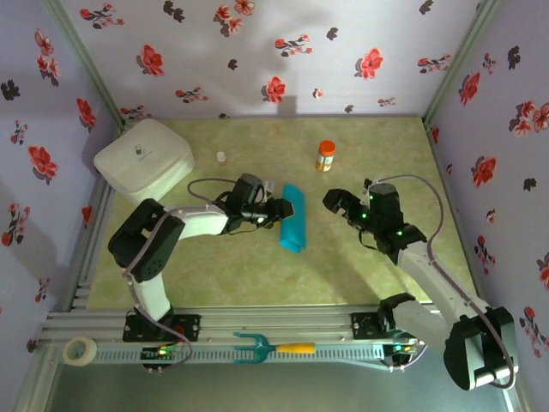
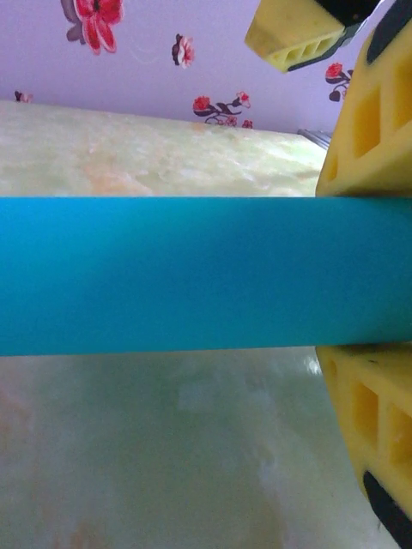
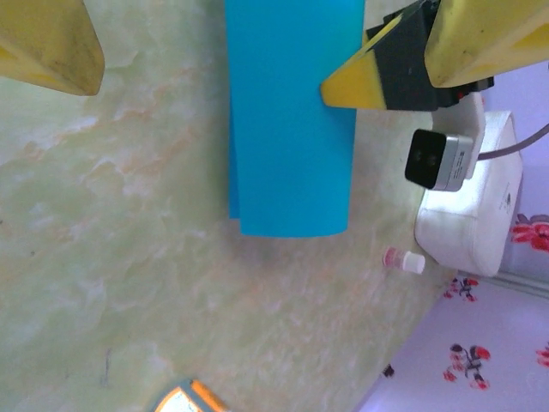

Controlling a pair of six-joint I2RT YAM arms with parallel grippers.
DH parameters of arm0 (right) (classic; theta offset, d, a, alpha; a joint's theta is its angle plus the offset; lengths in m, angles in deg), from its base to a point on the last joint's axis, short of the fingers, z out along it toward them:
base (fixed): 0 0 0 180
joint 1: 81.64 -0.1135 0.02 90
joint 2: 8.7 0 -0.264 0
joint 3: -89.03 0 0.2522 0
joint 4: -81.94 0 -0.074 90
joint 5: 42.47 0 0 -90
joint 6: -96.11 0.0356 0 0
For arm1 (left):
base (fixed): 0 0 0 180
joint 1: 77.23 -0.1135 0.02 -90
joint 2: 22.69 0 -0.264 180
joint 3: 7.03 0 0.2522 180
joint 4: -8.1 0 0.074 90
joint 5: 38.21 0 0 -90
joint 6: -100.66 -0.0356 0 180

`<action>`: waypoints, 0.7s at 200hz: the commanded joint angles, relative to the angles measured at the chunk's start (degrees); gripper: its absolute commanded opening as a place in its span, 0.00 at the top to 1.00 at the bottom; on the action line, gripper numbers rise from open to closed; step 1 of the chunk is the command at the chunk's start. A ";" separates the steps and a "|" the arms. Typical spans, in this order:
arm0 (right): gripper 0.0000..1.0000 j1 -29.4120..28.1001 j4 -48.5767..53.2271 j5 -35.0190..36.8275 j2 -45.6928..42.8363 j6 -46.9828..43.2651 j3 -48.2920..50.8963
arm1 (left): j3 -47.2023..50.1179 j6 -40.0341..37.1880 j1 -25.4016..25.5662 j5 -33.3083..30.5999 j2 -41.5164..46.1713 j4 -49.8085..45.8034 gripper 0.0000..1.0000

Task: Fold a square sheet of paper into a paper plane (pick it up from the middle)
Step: Fold the square sheet of paper at the center of the table.

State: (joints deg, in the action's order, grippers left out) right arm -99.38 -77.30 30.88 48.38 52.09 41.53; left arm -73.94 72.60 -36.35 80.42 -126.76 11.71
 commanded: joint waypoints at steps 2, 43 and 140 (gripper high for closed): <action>0.04 0.24 -1.83 -3.92 2.77 1.62 -0.75 | -0.38 0.56 0.21 1.88 -2.47 2.99 0.57; 0.08 0.24 -7.44 -7.50 7.98 4.19 -0.01 | -1.92 -3.07 0.16 2.38 -4.12 -1.28 0.55; 0.10 0.16 -10.95 -9.07 12.60 5.79 1.83 | -0.47 -0.75 0.73 1.26 -6.22 2.66 0.53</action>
State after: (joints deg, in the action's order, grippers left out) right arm -99.36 -86.65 23.28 59.63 56.37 42.01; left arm -74.73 70.54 -36.28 81.64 -131.72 11.57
